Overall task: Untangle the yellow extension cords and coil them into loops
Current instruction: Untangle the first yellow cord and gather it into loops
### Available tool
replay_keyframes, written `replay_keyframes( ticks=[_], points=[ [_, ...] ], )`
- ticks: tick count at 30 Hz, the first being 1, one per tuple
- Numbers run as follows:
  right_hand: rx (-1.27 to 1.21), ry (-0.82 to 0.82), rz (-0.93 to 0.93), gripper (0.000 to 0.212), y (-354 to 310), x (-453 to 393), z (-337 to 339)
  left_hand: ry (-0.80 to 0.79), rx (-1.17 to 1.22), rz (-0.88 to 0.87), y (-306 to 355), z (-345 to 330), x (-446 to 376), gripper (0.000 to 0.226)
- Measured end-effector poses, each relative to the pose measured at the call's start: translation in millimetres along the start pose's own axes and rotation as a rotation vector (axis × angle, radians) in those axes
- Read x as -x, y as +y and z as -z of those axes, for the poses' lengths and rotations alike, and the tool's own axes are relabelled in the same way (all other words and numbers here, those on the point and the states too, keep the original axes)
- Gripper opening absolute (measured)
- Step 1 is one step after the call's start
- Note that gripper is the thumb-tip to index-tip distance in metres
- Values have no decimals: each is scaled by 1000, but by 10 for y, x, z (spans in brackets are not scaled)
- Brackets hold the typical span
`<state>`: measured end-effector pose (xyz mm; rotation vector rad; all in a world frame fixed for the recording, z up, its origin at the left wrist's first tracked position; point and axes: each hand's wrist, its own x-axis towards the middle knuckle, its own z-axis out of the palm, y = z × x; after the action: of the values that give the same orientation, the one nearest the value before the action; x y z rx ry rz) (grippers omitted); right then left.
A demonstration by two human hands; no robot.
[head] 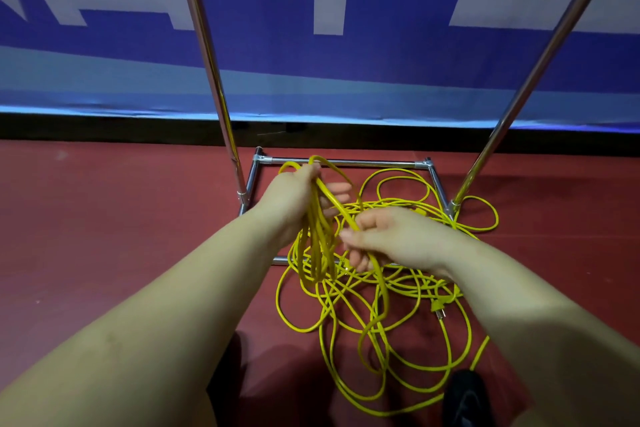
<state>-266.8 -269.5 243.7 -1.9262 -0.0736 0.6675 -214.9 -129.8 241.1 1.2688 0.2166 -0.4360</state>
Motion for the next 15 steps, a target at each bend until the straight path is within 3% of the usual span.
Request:
replay_keyframes(
  ticks=[4, 8, 11, 15],
  points=[
    [512, -242, -155, 14, 272, -6, 61, 56, 329, -33, 123, 105, -87, 31],
    [773, -218, -232, 17, 451, -60, 188, 62, 504, -11, 225, 284, -153, 35],
    [605, -9, -203, 4, 460, -74, 317, 79, 453, -22, 260, 389, -170, 35],
    [38, 271, -195, 6, 398, -18, 458, 53, 251, -69, 251, 398, -147, 37]
  ],
)
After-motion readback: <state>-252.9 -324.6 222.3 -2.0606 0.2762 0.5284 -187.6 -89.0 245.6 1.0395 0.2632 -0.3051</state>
